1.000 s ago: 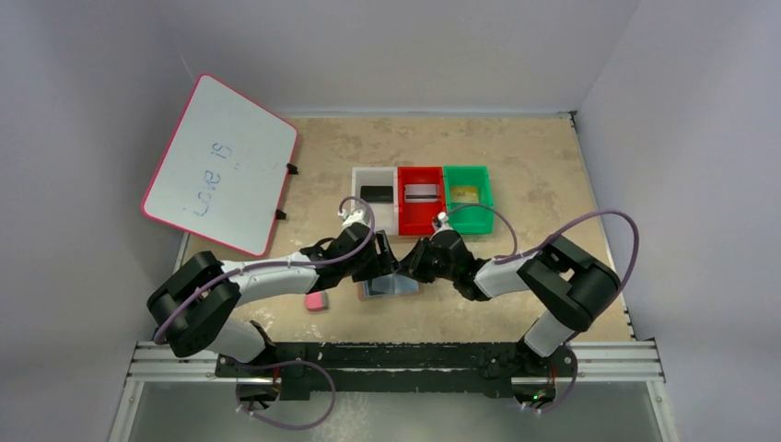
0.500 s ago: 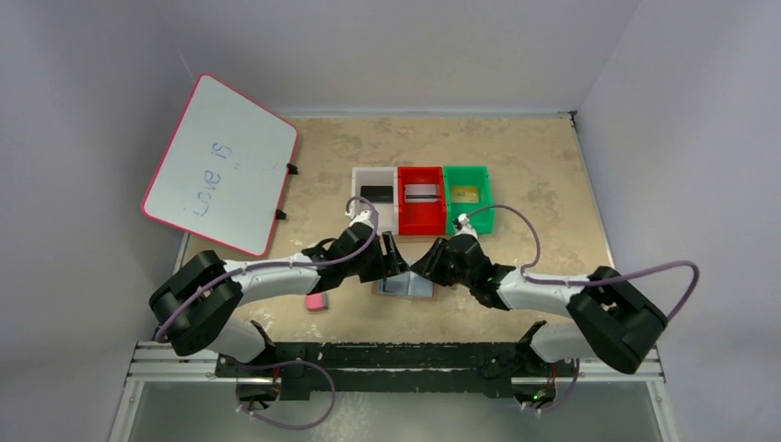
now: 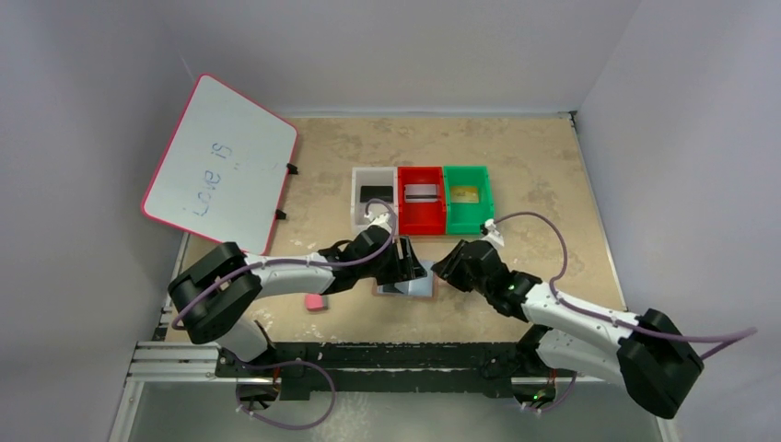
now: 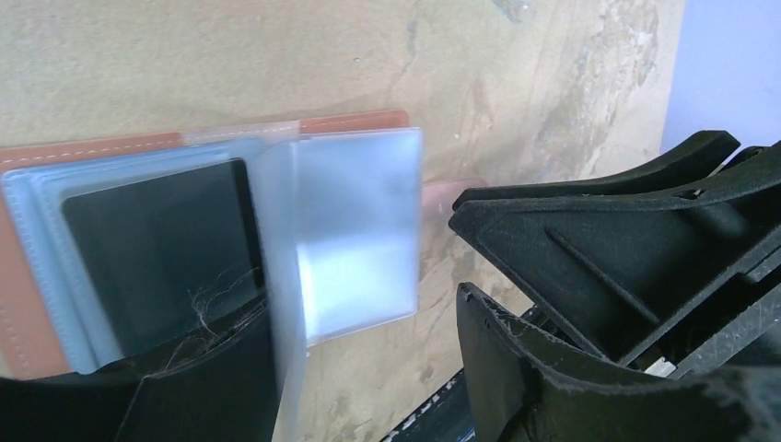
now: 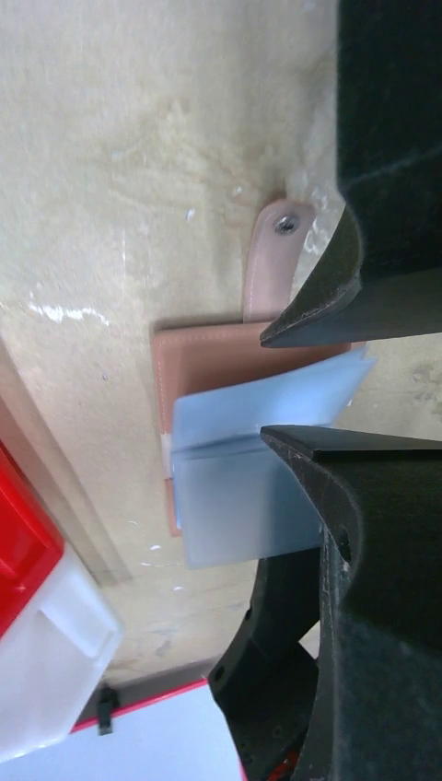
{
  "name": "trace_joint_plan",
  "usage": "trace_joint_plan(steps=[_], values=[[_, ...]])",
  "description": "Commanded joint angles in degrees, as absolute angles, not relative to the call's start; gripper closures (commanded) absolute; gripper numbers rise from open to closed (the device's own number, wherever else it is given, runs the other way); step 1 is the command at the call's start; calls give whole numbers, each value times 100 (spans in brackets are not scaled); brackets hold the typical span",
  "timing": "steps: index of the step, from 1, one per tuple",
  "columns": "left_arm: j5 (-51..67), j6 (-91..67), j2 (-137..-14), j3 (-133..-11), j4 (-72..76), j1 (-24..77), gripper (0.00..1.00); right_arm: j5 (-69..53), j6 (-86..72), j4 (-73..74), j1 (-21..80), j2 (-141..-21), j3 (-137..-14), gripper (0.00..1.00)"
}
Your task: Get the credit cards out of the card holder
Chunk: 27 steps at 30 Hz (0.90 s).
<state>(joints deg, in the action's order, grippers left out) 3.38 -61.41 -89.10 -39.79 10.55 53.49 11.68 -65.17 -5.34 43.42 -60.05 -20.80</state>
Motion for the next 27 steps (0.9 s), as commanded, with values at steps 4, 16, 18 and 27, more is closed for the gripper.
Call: trace_joint_plan(steps=[4, 16, 18, 27], values=[[60, -6140, -9053, -4507, 1142, 5609, 38, 2206, -7154, 768, 4315, -5058, -2128, 60], [-422, -6142, -9963, -4956, 759, 5991, 41, 2548, -7448, 1414, 4315, -4489, -2174, 59], [-454, -6131, -9963, -4963, 736, 6009, 41, 2560, -7454, 1417, 4315, -4474, -2166, 59], [-1375, -5833, -8928, -5109, 76, 6063, 40, 2438, -6987, 901, 4315, -4353, -2134, 58]])
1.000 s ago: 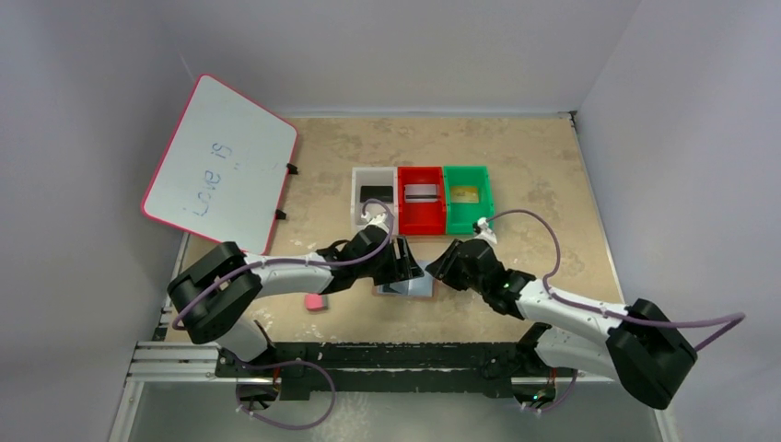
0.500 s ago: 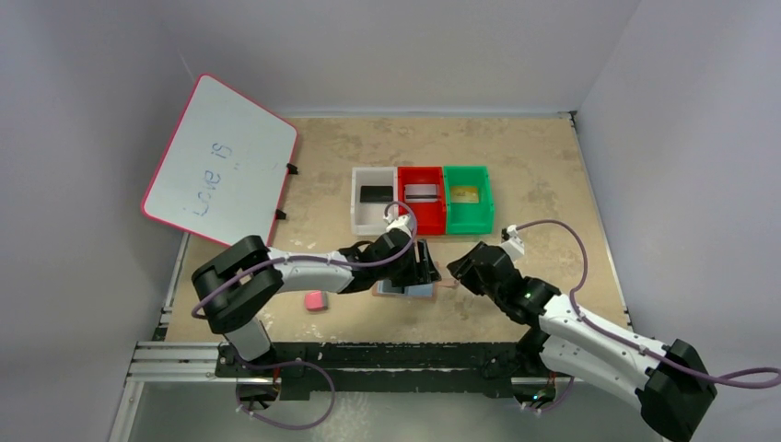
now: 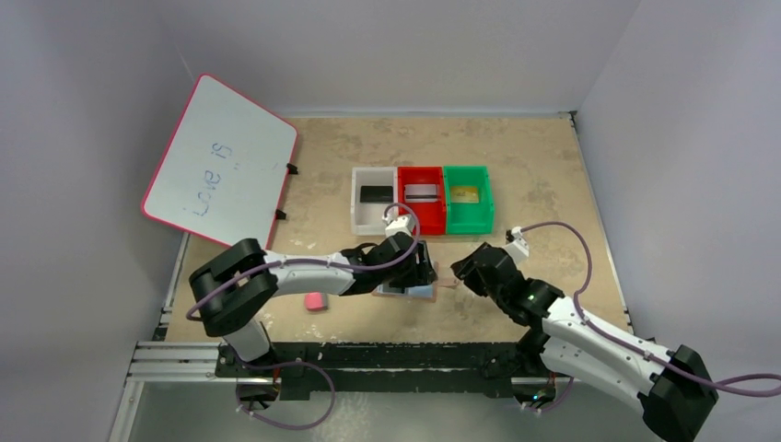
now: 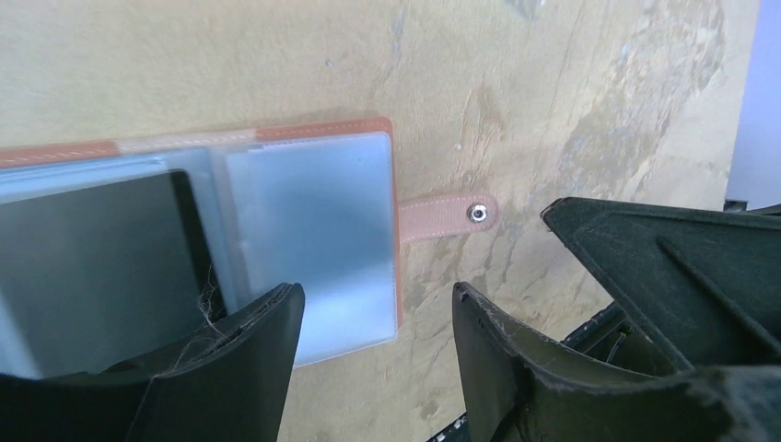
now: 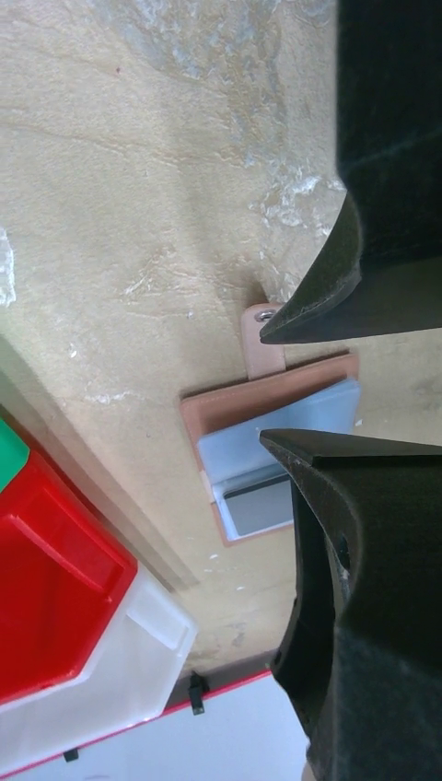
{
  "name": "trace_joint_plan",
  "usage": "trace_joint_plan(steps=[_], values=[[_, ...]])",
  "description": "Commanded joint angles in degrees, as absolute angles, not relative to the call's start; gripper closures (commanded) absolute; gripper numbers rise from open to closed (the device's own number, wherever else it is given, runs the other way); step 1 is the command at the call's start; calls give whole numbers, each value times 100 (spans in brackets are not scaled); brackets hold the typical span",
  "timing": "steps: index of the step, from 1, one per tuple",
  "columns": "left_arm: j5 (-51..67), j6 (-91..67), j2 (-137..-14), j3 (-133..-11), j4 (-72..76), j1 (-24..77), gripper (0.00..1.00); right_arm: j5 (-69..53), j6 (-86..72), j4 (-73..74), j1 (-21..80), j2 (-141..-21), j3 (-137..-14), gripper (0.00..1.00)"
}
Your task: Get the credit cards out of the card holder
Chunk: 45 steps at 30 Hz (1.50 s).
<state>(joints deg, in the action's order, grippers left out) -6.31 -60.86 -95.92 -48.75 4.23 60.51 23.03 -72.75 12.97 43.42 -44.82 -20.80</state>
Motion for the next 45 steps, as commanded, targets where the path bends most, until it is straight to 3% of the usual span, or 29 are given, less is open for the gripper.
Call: trace_joint_plan(steps=[1, 10, 20, 31, 45], values=[[-1527, -5807, -8804, -5098, -30, 6064, 39, 2378, -6849, 752, 4315, -4326, -2111, 58], [-3050, -5817, -7796, -4940, -1166, 6063, 35, 1221, -5733, -719, 4315, -4285, -1980, 57], [-4757, -6923, -6384, -4015, -2150, 6054, 20, 79, -5509, -1912, 4315, -5986, -2279, 46], [-4283, -6599, -6001, -3802, -2464, 6052, 17, -583, -5072, -2149, 4315, -8106, -3066, 58], [-3709, -6502, -6324, -3780, -1898, 6048, 25, -814, -5216, -2124, 4315, -8526, -2881, 63]])
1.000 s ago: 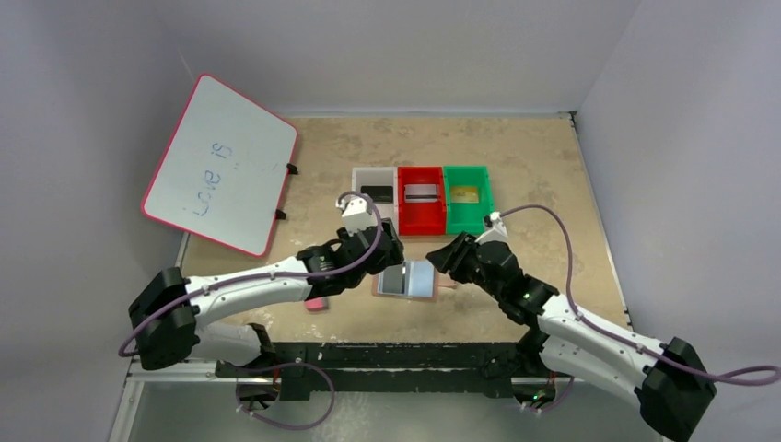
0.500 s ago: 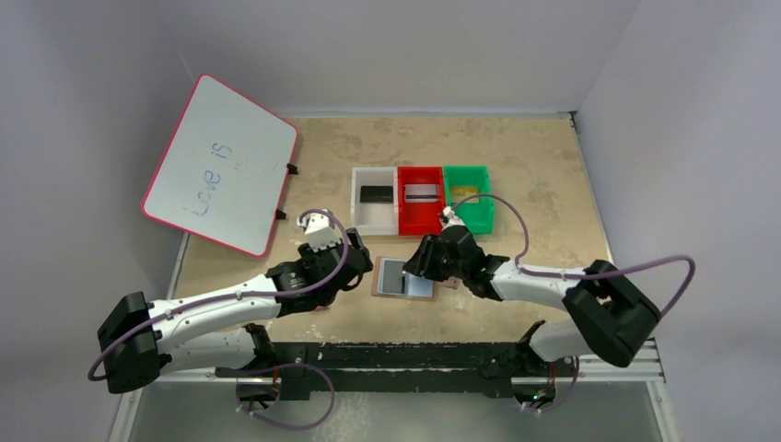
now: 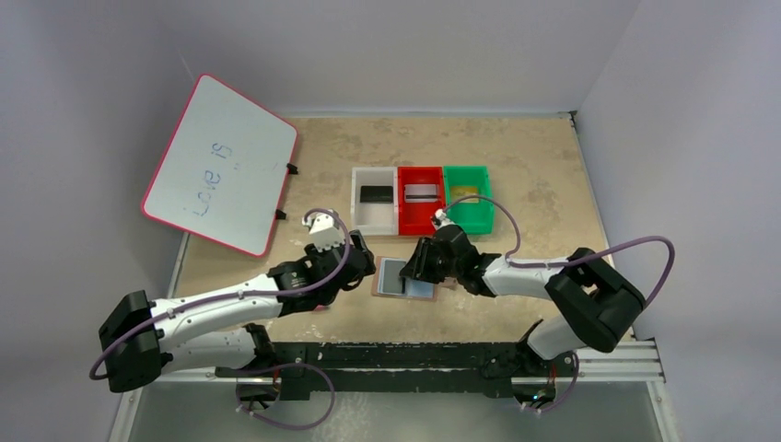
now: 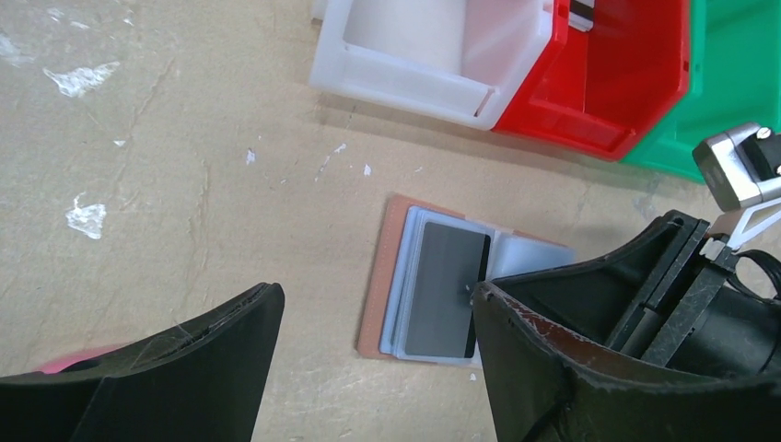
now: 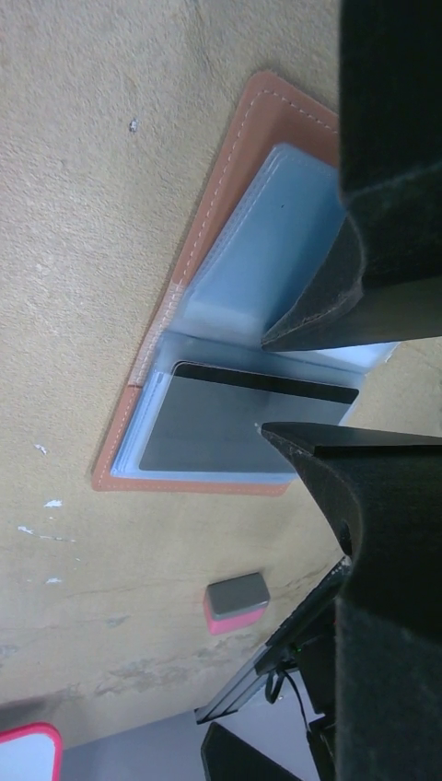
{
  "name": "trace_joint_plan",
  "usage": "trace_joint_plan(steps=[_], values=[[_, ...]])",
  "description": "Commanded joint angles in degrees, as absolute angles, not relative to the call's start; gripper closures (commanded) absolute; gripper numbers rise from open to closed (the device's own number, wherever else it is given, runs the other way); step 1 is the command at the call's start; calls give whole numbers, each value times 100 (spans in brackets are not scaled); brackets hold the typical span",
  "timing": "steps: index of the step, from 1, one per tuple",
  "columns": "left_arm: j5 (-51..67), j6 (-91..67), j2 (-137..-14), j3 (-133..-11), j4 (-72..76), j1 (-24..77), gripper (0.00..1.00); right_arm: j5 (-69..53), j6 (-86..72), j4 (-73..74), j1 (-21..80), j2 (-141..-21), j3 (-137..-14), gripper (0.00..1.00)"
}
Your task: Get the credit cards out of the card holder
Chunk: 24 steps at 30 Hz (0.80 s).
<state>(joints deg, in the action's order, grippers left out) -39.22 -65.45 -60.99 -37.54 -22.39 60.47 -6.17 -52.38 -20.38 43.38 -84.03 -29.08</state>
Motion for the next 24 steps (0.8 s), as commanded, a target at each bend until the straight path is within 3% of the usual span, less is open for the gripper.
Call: trace_joint_plan(steps=[1, 4, 10, 14, 24], values=[[-3683, -6490, -6405, -3806, -1873, 6052, 25, -858, -5199, -2175, 4320, -8564, -2866, 63], [-3571, -6429, -6600, -3877, -1786, 6056, 25, -965, -5160, -2340, 4314, -8716, -2868, 65], [-3208, -6323, -6917, -3907, -1439, 6053, 34, -1060, -5204, -2561, 4315, -9087, -2942, 81], [-3045, -6243, -7191, -3943, -1249, 6051, 40, -1288, -5300, -2716, 4315, -9167, -2830, 86], [-2409, -6092, -7981, -4065, -752, 6054, 52, -1354, -5577, -2863, 4315, -9210, -2699, 84]])
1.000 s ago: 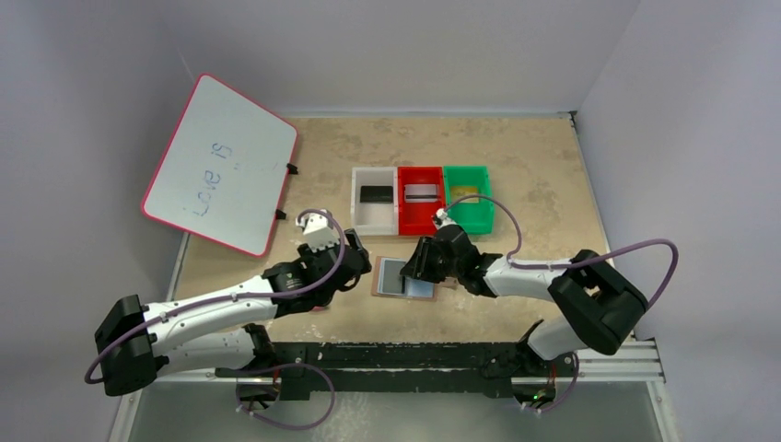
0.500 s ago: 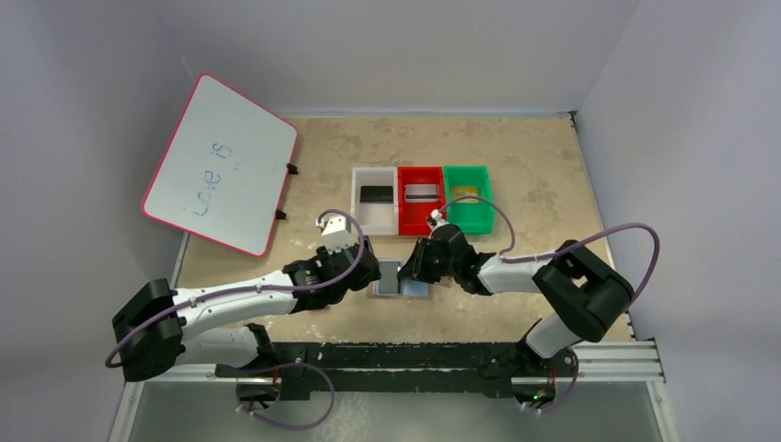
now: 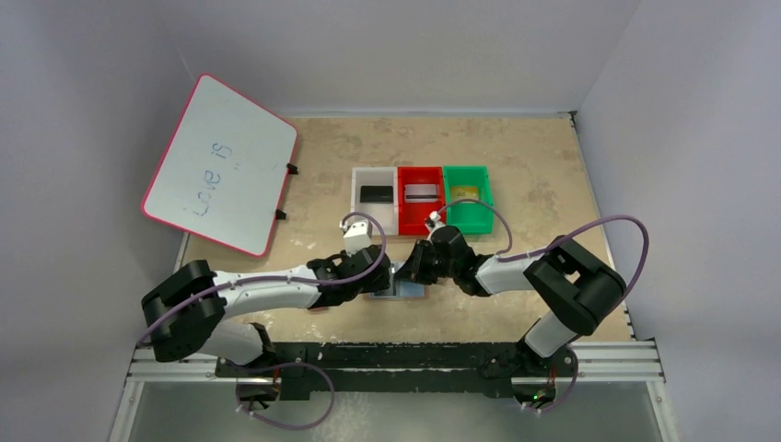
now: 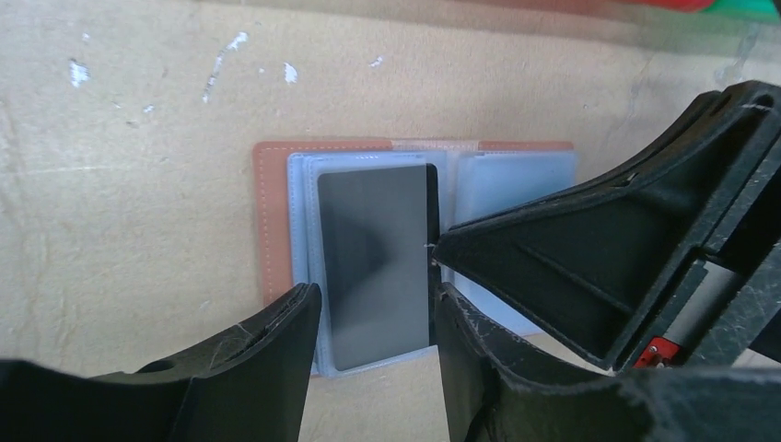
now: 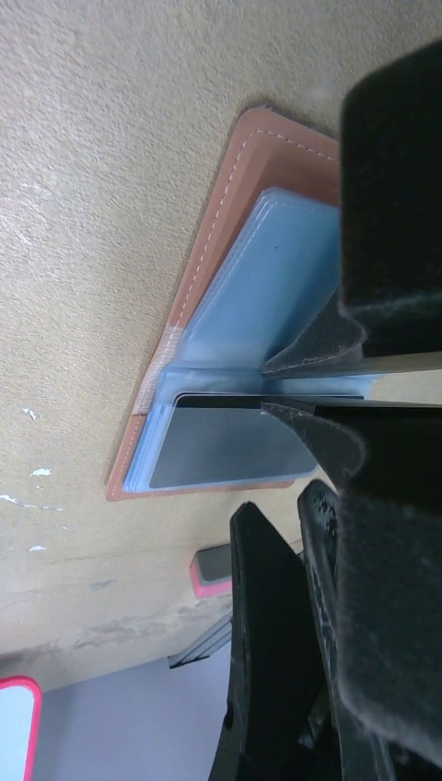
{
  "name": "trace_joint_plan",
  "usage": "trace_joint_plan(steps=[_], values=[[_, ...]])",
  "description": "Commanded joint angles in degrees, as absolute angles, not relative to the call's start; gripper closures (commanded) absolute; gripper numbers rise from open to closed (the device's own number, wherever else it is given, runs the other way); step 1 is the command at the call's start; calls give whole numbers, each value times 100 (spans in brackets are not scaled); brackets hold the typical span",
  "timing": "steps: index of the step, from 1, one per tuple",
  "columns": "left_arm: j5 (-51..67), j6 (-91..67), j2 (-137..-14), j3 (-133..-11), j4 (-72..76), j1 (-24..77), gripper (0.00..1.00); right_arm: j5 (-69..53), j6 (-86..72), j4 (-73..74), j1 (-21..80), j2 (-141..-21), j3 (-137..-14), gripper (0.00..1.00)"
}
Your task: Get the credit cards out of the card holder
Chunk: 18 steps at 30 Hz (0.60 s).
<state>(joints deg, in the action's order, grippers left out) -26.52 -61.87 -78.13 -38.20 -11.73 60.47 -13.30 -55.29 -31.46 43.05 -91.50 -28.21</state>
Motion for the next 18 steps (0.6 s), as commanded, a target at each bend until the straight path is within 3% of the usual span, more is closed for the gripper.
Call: trace_joint_plan(steps=[1, 9, 18], values=[[-2419, -6113, -8033, -4069, -740, 6055, 52, -1312, -5565, -2793, 4315, -9180, -2706, 84], [-2391, -6172, -8267, -3937, -315, 6055, 54, -1304, -5537, -2736, 4315, -9141, -2740, 83], [-2667, -6420, -8532, -4012, -890, 6051, 58, -1257, -5592, -2715, 4315, -8984, -2676, 81]])
